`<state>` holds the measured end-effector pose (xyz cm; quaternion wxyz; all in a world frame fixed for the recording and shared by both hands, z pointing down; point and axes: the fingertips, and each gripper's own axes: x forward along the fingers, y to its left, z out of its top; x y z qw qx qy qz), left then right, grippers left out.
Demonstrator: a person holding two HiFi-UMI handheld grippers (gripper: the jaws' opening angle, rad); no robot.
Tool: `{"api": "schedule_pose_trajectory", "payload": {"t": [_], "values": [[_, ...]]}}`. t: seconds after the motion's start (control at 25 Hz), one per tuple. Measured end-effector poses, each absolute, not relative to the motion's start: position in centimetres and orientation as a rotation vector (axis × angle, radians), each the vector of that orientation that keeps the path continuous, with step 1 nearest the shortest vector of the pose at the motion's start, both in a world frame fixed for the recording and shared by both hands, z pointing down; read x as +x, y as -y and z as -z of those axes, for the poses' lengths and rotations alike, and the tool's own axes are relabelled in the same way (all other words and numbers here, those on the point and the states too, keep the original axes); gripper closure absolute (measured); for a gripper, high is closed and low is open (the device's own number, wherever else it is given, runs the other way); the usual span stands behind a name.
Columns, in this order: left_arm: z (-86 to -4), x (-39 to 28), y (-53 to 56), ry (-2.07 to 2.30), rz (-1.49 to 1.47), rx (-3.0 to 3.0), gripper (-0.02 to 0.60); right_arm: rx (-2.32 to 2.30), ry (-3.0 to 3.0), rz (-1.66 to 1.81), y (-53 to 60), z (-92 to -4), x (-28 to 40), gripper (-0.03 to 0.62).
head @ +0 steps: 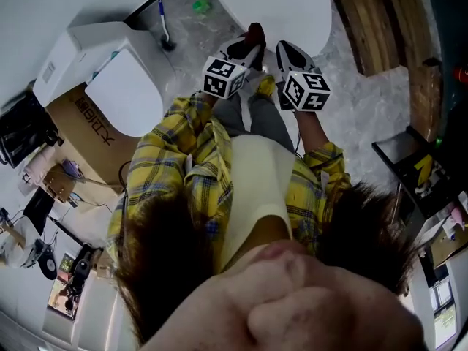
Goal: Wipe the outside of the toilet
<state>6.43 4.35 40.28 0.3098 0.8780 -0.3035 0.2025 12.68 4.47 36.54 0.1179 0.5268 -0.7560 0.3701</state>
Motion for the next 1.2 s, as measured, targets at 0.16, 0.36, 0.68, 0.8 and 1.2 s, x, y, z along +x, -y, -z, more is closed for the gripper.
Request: {"api": "schedule_pose_trajectory", "payload": {"t": [0.16,0.36,0.68,0.8,1.2], "values": [[-37.0,6.4,-4.0,0.818,-0.498,2.358,0.497,1.562,2.223,-1.076,-4.4,-35.0,13.2,0.569],[-34.0,5.6,-3.4,0.848,-0.499,2.408,0.497,1.594,2.243,-1.055,-3.9,-33.3,13.4,0.569],[-30.0,4.7,-2.8,0.926,-0.460,2.453,0.497,1.633,2.290,-1.013,-4.3,-29.7,13.3,0.569],[-28.8,4.8,-3.0,0.938,-0.465,2.485,0.497,1.636,2.302,-1.008,-4.6,-28.9,13.7,0.569],[-26.1,2.8,-3.1,1.021,-0.418,2.486,0.497,1.659,2.333,-0.931,-4.4,-26.2,14.2,0.569]]}}
